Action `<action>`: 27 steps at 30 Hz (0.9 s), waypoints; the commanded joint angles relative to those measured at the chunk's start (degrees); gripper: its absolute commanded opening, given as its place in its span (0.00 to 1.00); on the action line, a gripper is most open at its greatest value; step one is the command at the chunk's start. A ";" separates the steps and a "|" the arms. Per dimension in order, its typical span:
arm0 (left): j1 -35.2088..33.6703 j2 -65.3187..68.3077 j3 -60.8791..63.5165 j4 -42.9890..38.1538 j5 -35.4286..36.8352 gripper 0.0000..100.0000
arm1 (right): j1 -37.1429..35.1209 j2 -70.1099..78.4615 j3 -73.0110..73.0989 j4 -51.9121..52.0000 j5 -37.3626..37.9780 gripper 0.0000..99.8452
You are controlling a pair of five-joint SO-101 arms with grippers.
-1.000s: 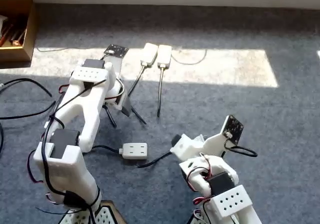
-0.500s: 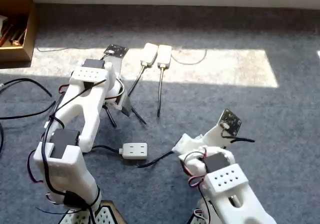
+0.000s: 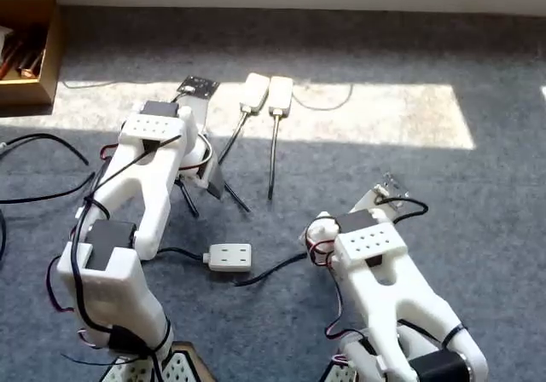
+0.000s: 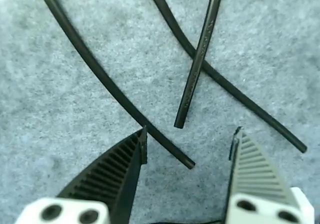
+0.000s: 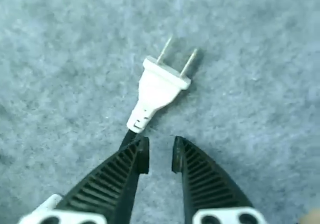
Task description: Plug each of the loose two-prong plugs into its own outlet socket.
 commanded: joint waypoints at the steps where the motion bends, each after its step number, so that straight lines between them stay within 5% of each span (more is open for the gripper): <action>1: -0.75 -2.77 -0.13 -0.53 0.26 0.27 | 0.04 -0.48 -3.38 0.57 -0.70 0.09; 14: -0.75 -2.77 -0.13 -0.26 0.26 0.27 | 0.66 -3.56 -2.68 -6.73 -12.22 0.09; 27: -0.75 -2.77 -0.13 -0.18 0.26 0.27 | 3.03 -3.74 -0.84 -1.01 -12.75 0.09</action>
